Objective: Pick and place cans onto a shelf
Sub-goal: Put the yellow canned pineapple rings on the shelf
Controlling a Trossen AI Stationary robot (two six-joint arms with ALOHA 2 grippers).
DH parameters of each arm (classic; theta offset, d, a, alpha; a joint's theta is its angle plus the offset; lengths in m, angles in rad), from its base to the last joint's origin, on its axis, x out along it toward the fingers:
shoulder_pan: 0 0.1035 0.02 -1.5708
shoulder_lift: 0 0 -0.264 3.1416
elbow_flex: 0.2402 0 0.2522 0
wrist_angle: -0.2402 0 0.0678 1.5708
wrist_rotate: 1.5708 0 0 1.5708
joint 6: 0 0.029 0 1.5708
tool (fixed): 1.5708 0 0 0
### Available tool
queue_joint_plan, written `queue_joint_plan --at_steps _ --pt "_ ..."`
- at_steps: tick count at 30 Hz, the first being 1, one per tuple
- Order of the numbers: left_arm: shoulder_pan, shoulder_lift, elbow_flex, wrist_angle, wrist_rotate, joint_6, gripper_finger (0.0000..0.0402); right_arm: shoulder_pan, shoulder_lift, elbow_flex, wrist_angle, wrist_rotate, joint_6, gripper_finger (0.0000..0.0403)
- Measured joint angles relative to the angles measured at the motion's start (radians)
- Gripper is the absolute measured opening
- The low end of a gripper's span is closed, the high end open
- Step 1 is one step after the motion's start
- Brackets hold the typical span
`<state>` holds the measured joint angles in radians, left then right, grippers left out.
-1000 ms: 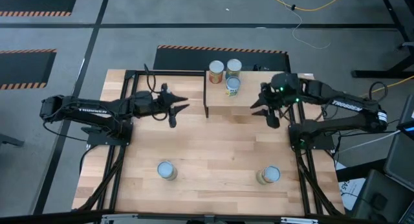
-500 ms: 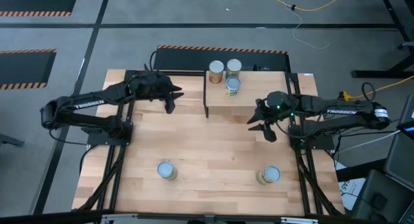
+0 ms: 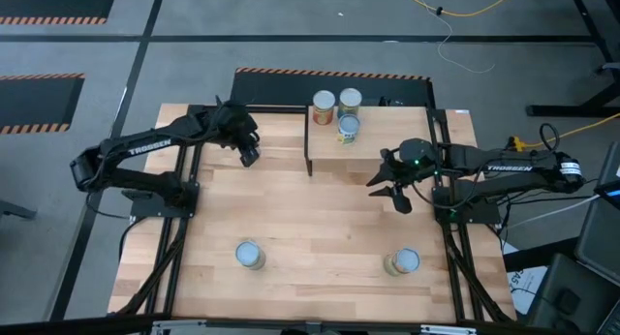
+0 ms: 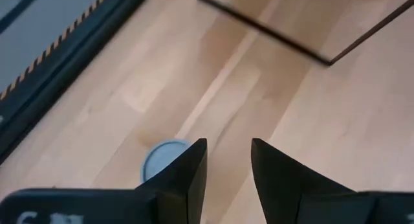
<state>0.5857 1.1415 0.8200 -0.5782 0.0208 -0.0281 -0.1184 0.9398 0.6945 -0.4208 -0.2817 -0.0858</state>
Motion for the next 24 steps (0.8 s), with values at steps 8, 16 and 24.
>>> queue_joint_plan --at_steps 8,16,24 --pt "0.008 0.157 0.0 0.003 0.0 0.038 0.0113 0.0 0.0 0.0 0.001 0.0 0.002 0.0141" --pt "0.008 0.291 0.0 0.011 -0.03 0.033 0.0113 0.0 0.0 0.0 0.001 0.0 0.001 0.0141" --pt "0.008 0.379 -0.001 0.015 -0.09 0.031 0.0113 0.0 0.0 0.0 0.001 0.0 0.0 0.0141"
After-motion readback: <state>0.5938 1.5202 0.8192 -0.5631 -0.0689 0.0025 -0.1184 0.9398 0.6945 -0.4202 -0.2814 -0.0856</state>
